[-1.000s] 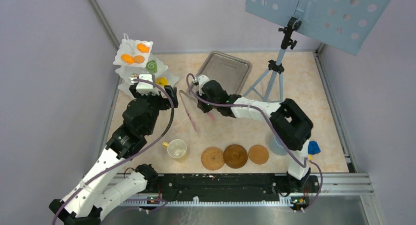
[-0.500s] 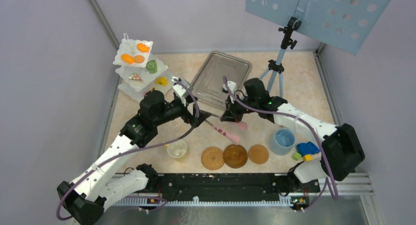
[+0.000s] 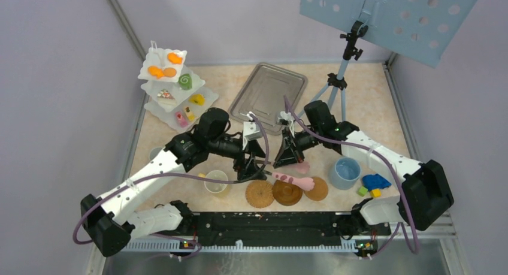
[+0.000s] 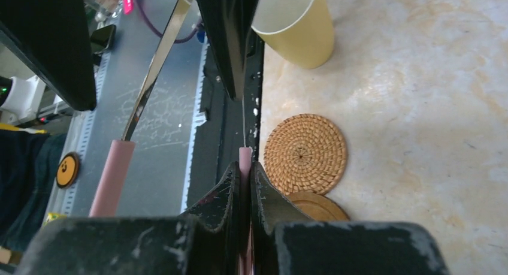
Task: Serve the afternoon tea
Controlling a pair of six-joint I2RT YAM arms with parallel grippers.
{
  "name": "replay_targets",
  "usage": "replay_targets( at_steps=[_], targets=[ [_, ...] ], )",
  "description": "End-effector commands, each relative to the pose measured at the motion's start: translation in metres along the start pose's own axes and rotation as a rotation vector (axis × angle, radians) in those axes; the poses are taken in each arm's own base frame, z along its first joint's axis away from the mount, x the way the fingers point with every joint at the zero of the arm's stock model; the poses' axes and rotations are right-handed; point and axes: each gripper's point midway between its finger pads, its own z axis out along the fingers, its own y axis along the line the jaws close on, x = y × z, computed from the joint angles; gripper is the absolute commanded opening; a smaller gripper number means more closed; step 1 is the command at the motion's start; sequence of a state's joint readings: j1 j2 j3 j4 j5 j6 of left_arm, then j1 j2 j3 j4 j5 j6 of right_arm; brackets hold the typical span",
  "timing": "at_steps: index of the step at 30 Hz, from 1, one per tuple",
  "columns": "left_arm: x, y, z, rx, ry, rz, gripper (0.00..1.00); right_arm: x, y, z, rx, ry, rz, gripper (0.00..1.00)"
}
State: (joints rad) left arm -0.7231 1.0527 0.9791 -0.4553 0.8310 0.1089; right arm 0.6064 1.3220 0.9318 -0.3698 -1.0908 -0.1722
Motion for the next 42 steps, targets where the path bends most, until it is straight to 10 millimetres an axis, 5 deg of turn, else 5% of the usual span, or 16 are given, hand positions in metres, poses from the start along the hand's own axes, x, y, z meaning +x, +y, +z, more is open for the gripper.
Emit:
replay_targets(
  at_steps=[1,11,22,25,29,34,35,38,42],
  targets=[
    [-0.001,-0.019,0.006,0.119,0.032,0.018,0.86,-0.018,0.022,0.005,-0.121,-0.015,-0.083,0.0],
    [0.005,-0.035,0.01,0.228,0.042,-0.017,0.54,-0.012,0.025,0.011,-0.14,0.016,-0.076,0.0],
    [0.011,-0.038,0.011,0.232,0.053,-0.022,0.48,-0.018,0.035,0.008,-0.155,-0.002,-0.106,0.0],
    [0.011,-0.039,0.012,0.235,0.058,-0.012,0.35,-0.018,0.034,0.008,-0.143,0.0,-0.102,0.0],
    [0.01,-0.038,0.011,0.22,0.052,0.01,0.03,-0.02,0.035,0.007,-0.139,-0.005,-0.11,0.01],
    [0.007,-0.037,0.007,0.187,0.027,0.051,0.0,-0.027,0.02,0.004,-0.004,-0.025,-0.118,0.27],
    [0.008,-0.036,0.006,0.174,0.023,0.059,0.0,-0.032,0.011,0.002,0.069,-0.047,-0.124,0.47],
    [0.008,-0.03,0.004,0.126,0.019,0.073,0.0,-0.044,-0.014,-0.014,0.275,-0.119,-0.093,0.85],
    [0.009,-0.01,0.005,0.011,0.029,0.088,0.0,-0.06,-0.052,-0.06,0.603,-0.231,0.028,0.9]
  ],
)
